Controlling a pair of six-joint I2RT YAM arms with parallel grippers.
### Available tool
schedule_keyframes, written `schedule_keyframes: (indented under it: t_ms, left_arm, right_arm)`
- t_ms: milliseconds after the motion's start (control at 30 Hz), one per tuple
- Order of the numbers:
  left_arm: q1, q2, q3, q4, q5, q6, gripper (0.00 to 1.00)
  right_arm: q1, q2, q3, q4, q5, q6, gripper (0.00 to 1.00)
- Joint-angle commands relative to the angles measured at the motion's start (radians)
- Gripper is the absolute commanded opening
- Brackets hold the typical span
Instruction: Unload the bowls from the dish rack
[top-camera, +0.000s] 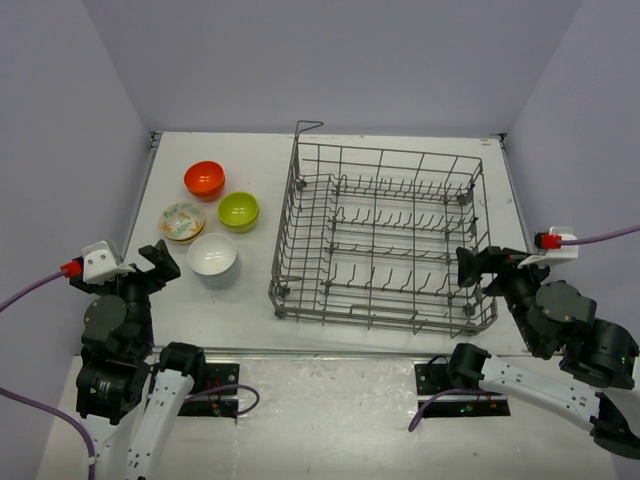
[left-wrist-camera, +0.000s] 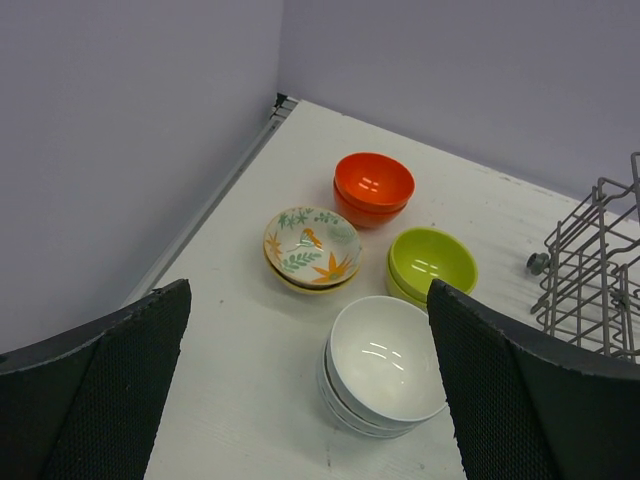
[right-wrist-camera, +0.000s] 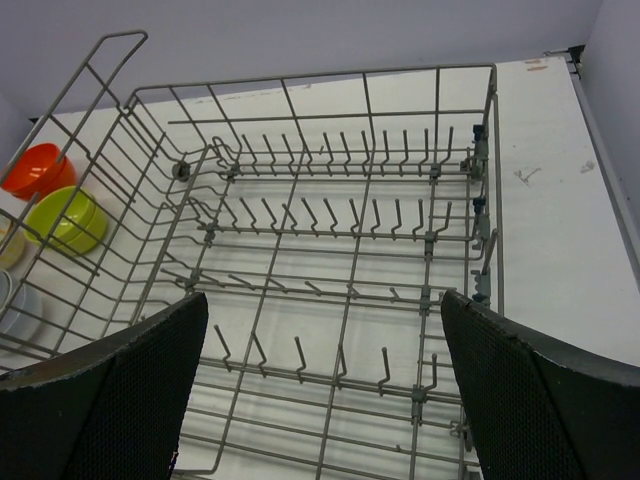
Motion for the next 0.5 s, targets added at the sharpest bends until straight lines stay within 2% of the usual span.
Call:
schedule_keyframes:
  t_ms: [0,467]
  left_arm:
    - [-0.003,-0.013,-0.020,0.054,0.016,0.024,1.00]
    - [-0.003,-0.010,-0.035,0.073,0.028,0.030,1.00]
  right_arm:
    - [-0.002,0.001,-0.006,0.043,0.045,0.025,0.99]
    - [-0.002,0.018,-0.015,0.048,0.039,0.021,0.99]
